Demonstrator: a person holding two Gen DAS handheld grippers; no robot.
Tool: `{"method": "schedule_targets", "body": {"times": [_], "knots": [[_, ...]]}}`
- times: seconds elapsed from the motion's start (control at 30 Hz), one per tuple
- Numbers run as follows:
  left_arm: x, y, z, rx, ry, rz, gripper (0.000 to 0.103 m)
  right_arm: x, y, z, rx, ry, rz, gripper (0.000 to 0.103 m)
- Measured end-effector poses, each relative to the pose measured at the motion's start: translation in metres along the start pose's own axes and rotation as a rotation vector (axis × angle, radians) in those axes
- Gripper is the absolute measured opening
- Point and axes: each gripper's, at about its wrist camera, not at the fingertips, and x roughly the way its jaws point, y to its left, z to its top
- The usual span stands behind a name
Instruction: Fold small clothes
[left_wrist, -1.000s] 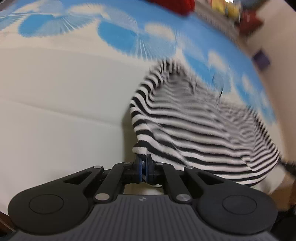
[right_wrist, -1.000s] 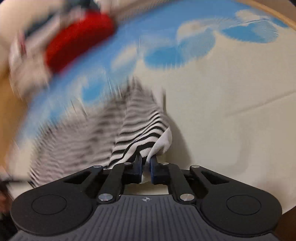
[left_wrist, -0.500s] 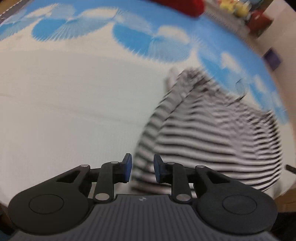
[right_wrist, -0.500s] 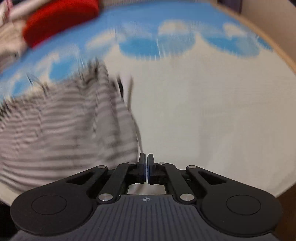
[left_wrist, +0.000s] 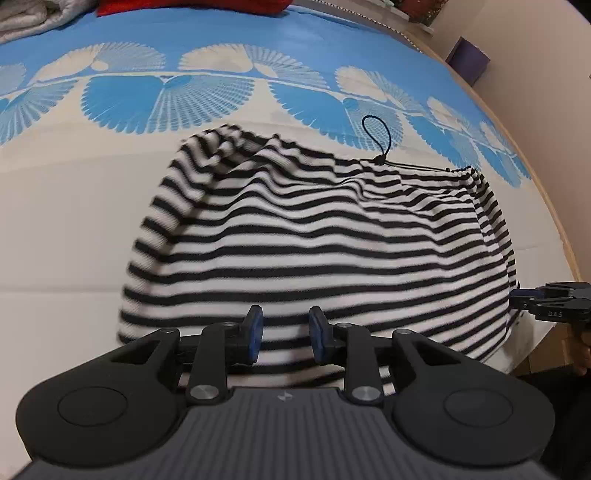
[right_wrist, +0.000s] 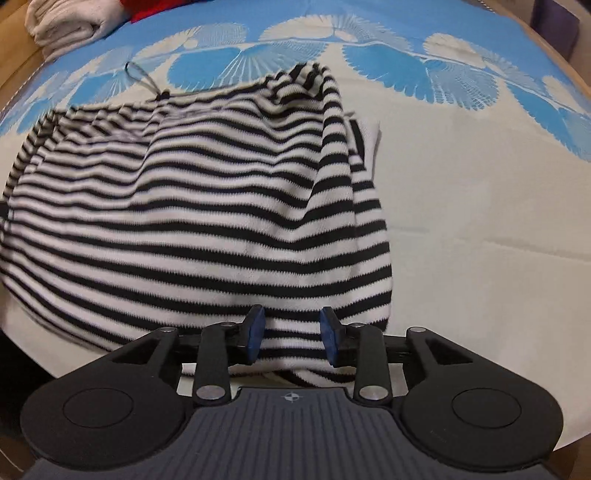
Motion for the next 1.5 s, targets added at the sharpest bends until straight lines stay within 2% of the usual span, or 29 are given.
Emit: {"method": "schedule_targets", "body": {"times": [0.07, 0.13, 0.2, 0.27, 0.33, 0.4, 0.43, 0.5, 0.57, 0.67, 0.73, 0.8, 0.87, 0.93, 1.07, 1.17, 1.2, 1.23, 1.3, 1.43, 1.5], "knots": [[0.008, -0.006, 0.005, 0.006, 0.005, 0.02, 0.033, -0.006, 0.003, 0.005, 0.019, -0.044, 0.004, 0.035], [0.021, -0.01, 0.007, 0.006, 0.04, 0.067, 0.04, -0.012, 0.002, 0.01, 0.04, -0.097, 0.022, 0.038], [0.034, -0.008, 0.008, -0.012, 0.094, 0.104, 0.042, -0.012, 0.001, 0.015, 0.061, -0.117, 0.034, 0.049], [0.038, -0.006, 0.01, -0.042, 0.107, 0.103, 0.043, -0.002, 0.001, 0.018, 0.058, -0.071, 0.018, 0.051], [0.032, -0.001, 0.014, -0.076, 0.083, 0.079, 0.044, 0.011, 0.004, 0.018, 0.035, -0.005, -0.018, 0.051], [0.019, 0.008, 0.019, -0.127, 0.027, 0.04, 0.048, 0.006, 0.005, 0.019, 0.019, -0.028, -0.055, 0.051], [0.012, 0.015, 0.021, -0.158, -0.004, 0.023, 0.058, 0.0, 0.005, 0.02, 0.025, -0.07, -0.068, 0.051], [0.0, 0.034, 0.022, -0.236, -0.063, 0.02, 0.07, -0.021, 0.002, 0.025, 0.065, -0.202, -0.096, 0.051], [-0.009, 0.058, 0.021, -0.312, -0.089, 0.05, 0.072, -0.045, -0.002, 0.025, 0.102, -0.339, -0.136, 0.051], [-0.008, 0.09, 0.015, -0.394, -0.036, 0.059, 0.072, -0.084, -0.014, 0.023, 0.139, -0.504, -0.116, 0.051], [-0.003, 0.103, 0.011, -0.409, 0.015, 0.063, 0.077, -0.096, -0.021, 0.02, 0.131, -0.551, -0.126, 0.053], [0.004, 0.112, 0.007, -0.398, 0.067, 0.042, 0.084, -0.098, -0.027, 0.014, 0.155, -0.54, -0.135, 0.055], [0.014, 0.117, 0.003, -0.392, 0.11, 0.008, 0.084, -0.093, -0.033, 0.012, 0.203, -0.491, -0.117, 0.055], [0.025, 0.119, 0.0, -0.4, 0.151, -0.014, 0.084, -0.094, -0.037, 0.01, 0.242, -0.499, -0.107, 0.055], [0.037, 0.107, 0.003, -0.364, 0.143, -0.078, 0.084, -0.09, -0.038, 0.007, 0.255, -0.488, -0.124, 0.055], [0.045, 0.1, 0.007, -0.352, 0.124, -0.11, 0.078, -0.086, -0.041, 0.008, 0.269, -0.477, -0.124, 0.055], [0.047, 0.096, 0.009, -0.341, 0.119, -0.115, 0.069, -0.086, -0.042, 0.008, 0.269, -0.474, -0.126, 0.055], [0.05, 0.094, 0.01, -0.339, 0.119, -0.128, 0.055, -0.085, -0.043, 0.007, 0.268, -0.469, -0.132, 0.055], [0.058, 0.089, 0.012, -0.354, 0.129, -0.166, 0.033, -0.084, -0.045, 0.008, 0.269, -0.466, -0.145, 0.055], [0.055, 0.08, 0.016, -0.298, 0.111, -0.147, 0.021, -0.084, -0.053, 0.007, 0.314, -0.46, -0.157, 0.055], [0.05, 0.079, 0.017, -0.286, 0.093, -0.155, 0.018, -0.083, -0.057, 0.007, 0.349, -0.462, -0.161, 0.055]]}}
